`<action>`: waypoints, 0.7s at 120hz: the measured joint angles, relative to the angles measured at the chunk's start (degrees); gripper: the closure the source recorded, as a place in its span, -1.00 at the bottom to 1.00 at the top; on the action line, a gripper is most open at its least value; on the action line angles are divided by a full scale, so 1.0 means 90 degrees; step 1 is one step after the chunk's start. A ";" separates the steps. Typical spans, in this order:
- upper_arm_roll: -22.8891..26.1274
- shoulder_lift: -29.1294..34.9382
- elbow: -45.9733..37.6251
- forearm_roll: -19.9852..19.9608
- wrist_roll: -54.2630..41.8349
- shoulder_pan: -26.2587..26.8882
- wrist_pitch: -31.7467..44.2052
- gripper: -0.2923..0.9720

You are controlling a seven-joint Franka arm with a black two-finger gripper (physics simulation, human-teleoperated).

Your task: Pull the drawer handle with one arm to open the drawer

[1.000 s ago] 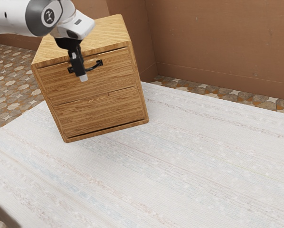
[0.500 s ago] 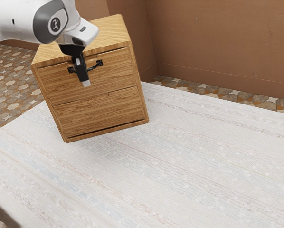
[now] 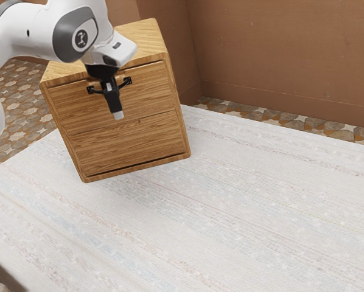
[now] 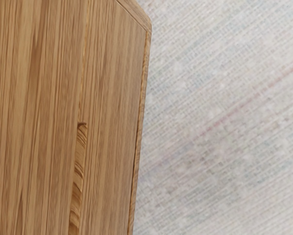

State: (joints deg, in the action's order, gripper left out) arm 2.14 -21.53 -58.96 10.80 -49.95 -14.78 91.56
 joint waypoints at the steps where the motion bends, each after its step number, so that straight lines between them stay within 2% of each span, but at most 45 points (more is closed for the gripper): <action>1: -0.0001 0.0008 -0.0012 -0.0001 0.0003 0.0003 0.0000 -0.79; 23: -0.0002 0.0256 -0.0328 -0.0004 0.0060 0.0062 0.0000 -0.71; 30: 0.0003 0.0364 -0.0503 -0.0001 0.0078 0.0098 0.0011 -0.57; 45: 0.0007 0.0654 -0.0908 -0.0016 0.0111 0.0146 0.0107 -0.49; 68: -0.0055 0.0847 -0.1134 -0.0031 0.0148 0.0163 0.0161 -0.52; 84: -0.0099 0.1171 -0.1643 -0.0040 0.0177 0.0179 0.0322 -0.56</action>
State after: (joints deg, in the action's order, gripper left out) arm 1.25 -10.99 -73.75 10.44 -48.36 -13.17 94.46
